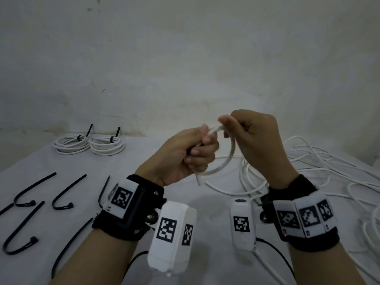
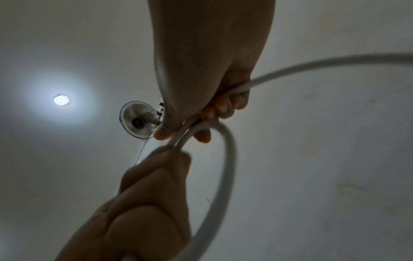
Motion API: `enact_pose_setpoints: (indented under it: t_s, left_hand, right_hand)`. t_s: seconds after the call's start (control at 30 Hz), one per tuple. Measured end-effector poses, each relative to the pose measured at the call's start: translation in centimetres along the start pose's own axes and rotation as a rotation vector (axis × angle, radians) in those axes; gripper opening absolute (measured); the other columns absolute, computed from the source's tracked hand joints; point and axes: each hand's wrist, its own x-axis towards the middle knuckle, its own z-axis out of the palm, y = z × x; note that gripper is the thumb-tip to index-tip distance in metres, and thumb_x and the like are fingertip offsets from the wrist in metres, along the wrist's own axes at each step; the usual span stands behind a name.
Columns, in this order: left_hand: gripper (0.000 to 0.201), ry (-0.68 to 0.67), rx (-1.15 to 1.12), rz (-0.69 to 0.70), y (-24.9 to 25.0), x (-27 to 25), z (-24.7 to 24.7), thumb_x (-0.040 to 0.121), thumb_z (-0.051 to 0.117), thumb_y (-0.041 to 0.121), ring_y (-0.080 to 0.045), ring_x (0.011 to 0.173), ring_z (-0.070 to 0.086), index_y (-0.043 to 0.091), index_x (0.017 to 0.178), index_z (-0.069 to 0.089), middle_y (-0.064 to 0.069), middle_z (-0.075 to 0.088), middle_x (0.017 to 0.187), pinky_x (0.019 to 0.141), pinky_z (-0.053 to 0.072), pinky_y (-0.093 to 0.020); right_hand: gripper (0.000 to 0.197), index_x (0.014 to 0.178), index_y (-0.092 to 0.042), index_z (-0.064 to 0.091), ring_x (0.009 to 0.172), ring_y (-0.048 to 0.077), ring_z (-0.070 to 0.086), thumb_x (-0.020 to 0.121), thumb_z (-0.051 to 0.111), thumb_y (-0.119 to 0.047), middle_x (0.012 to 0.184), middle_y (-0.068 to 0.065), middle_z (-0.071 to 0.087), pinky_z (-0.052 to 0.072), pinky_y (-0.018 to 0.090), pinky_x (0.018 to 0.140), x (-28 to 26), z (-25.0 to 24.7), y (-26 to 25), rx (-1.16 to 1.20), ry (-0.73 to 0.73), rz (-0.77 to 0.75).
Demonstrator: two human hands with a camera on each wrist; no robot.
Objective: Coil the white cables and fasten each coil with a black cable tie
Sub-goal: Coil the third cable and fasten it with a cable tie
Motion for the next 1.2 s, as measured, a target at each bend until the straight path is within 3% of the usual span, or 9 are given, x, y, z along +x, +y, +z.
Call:
enact_pose_setpoints:
  t_s: [0.07, 0.17, 0.33, 0.43, 0.53, 0.67, 0.8, 1.07, 1.2]
  left_hand:
    - [0.037, 0.002, -0.106, 0.085, 0.4, 0.0, -0.5, 0.093, 0.037, 0.035, 0.002, 0.036, 0.023, 0.02, 0.062, 0.052, 0.012, 0.036, 0.048, 0.039, 0.021, -0.013]
    - [0.038, 0.043, -0.2, 0.254, 1.5, -0.3, -2.0, 0.092, 0.033, 0.032, -0.004, 0.039, 0.015, 0.02, 0.062, 0.054, 0.011, 0.038, 0.048, 0.038, 0.024, -0.013]
    - [0.032, 0.035, -0.358, 0.498, 3.8, -2.0, -5.3, 0.094, 0.038, 0.028, -0.004, 0.044, 0.024, 0.014, 0.071, 0.056, 0.006, 0.043, 0.054, 0.045, 0.027, -0.017]
    - [0.037, 0.174, -0.304, 0.578, 4.1, -2.4, -6.0, 0.096, 0.035, 0.031, -0.004, 0.04, 0.031, 0.017, 0.068, 0.055, 0.008, 0.04, 0.053, 0.044, 0.029, -0.015]
    - [0.043, 0.256, -0.28, 0.618, 3.8, -2.1, -5.7, 0.099, 0.027, 0.032, -0.003, 0.04, 0.034, 0.019, 0.066, 0.052, 0.009, 0.037, 0.052, 0.044, 0.031, -0.014]
    - [0.043, 0.402, -0.219, 0.601, 3.4, -1.6, -5.3, 0.103, 0.021, 0.033, -0.002, 0.038, 0.031, 0.019, 0.069, 0.044, 0.01, 0.034, 0.05, 0.042, 0.031, -0.014]
    - [0.039, 0.514, -0.097, 0.561, 2.8, -1.0, -5.1, 0.104, 0.019, 0.033, -0.002, 0.038, 0.03, 0.017, 0.073, 0.037, 0.01, 0.034, 0.049, 0.042, 0.032, -0.015]
    - [0.033, 0.563, 0.301, 0.325, 0.0, 0.5, -3.3, 0.104, 0.023, 0.017, -0.006, 0.043, 0.03, 0.014, 0.074, 0.037, 0.009, 0.036, 0.048, 0.052, 0.026, -0.023]
    - [0.035, 0.478, 0.549, 0.183, -1.5, 0.7, -2.3, 0.104, 0.026, 0.022, -0.012, 0.049, 0.039, 0.011, 0.076, 0.044, 0.005, 0.047, 0.053, 0.056, 0.033, -0.029]
  right_hand:
    - [0.048, 0.071, -0.007, 0.06, 0.056, 0.015, 0.049, 0.096, 0.045, -0.045, 0.055, -0.003, 0.048, 0.032, 0.014, 0.051, -0.3, -0.7, 1.7, 0.075, -0.06, 0.1]
    - [0.022, 0.085, -0.005, 0.058, 0.064, 0.005, 0.057, 0.098, 0.05, -0.021, 0.068, 0.003, 0.056, 0.04, 0.01, 0.06, -1.5, -1.0, 5.2, 0.13, -0.144, 0.303]
    - [0.019, 0.089, -0.028, 0.049, 0.07, 0.005, 0.064, 0.098, 0.047, -0.011, 0.073, -0.002, 0.06, 0.05, 0.037, 0.077, -3.3, -0.6, 8.5, 0.165, -0.111, 0.469]
    - [0.022, 0.1, -0.027, 0.047, 0.061, 0.012, 0.059, 0.097, 0.045, -0.005, 0.07, 0.001, 0.057, 0.05, 0.024, 0.068, -3.1, -0.1, 7.8, 0.174, -0.097, 0.42]
    - [0.019, 0.095, -0.024, 0.054, 0.054, 0.007, 0.049, 0.093, 0.052, -0.005, 0.07, 0.002, 0.059, 0.038, 0.014, 0.054, -2.9, 0.8, 6.5, 0.017, -0.288, 0.379]
    - [0.013, 0.084, -0.024, 0.067, 0.068, 0.018, 0.063, 0.088, 0.064, -0.011, 0.07, 0.003, 0.067, 0.046, 0.023, 0.063, -2.5, 1.6, 4.1, 0.0, -0.533, 0.342]
    - [0.01, 0.087, -0.017, 0.074, 0.068, 0.004, 0.058, 0.084, 0.068, -0.01, 0.077, -0.002, 0.068, 0.042, 0.011, 0.062, -1.5, 1.7, 0.9, 0.05, -0.652, 0.245]
    - [0.01, 0.089, -0.014, 0.076, 0.068, -0.005, 0.054, 0.086, 0.068, -0.009, 0.071, -0.018, 0.057, 0.037, 0.005, 0.064, -0.7, 0.9, -1.8, 0.113, -0.551, 0.093]
    - [0.008, 0.085, -0.016, 0.074, 0.073, 0.006, 0.06, 0.085, 0.069, -0.01, 0.077, -0.007, 0.066, 0.04, 0.009, 0.066, -0.5, 0.8, -1.1, 0.151, -0.396, 0.094]
